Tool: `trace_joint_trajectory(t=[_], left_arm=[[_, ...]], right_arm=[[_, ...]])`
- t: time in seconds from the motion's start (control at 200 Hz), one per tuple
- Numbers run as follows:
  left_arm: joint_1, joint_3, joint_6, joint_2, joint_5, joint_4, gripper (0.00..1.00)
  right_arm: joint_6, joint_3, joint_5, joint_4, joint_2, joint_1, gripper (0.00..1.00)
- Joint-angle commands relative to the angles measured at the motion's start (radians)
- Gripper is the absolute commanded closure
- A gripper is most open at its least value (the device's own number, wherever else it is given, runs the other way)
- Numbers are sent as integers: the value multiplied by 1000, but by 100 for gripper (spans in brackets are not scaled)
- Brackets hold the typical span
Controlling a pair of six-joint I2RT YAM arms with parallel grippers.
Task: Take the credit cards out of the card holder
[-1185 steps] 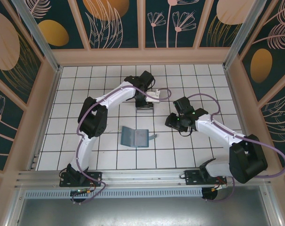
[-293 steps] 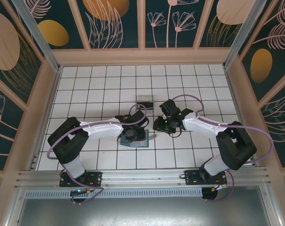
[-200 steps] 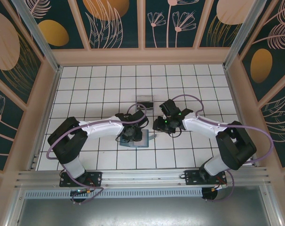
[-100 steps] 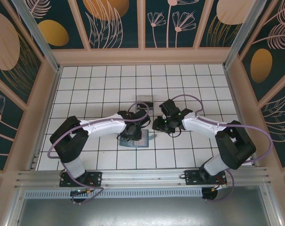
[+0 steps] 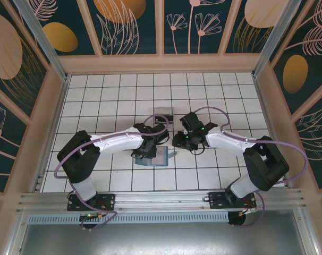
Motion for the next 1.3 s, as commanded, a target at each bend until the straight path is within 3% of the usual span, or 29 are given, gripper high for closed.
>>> trace_joint_trajectory(t=[0.0, 0.731, 0.911, 1.296], left_arm=[[-7, 21, 6, 15, -47, -69, 67], [-6, -1, 4, -119, -156, -108, 67], [12, -21, 41, -168, -60, 52, 68], [175, -292, 6, -303, 318, 509, 72]], right_arm=[[-2, -8, -4, 1, 6, 4, 59], [5, 77, 22, -45, 38, 54, 59], [33, 113, 35, -57, 43, 93, 59], [115, 161, 35, -47, 92, 160, 60]])
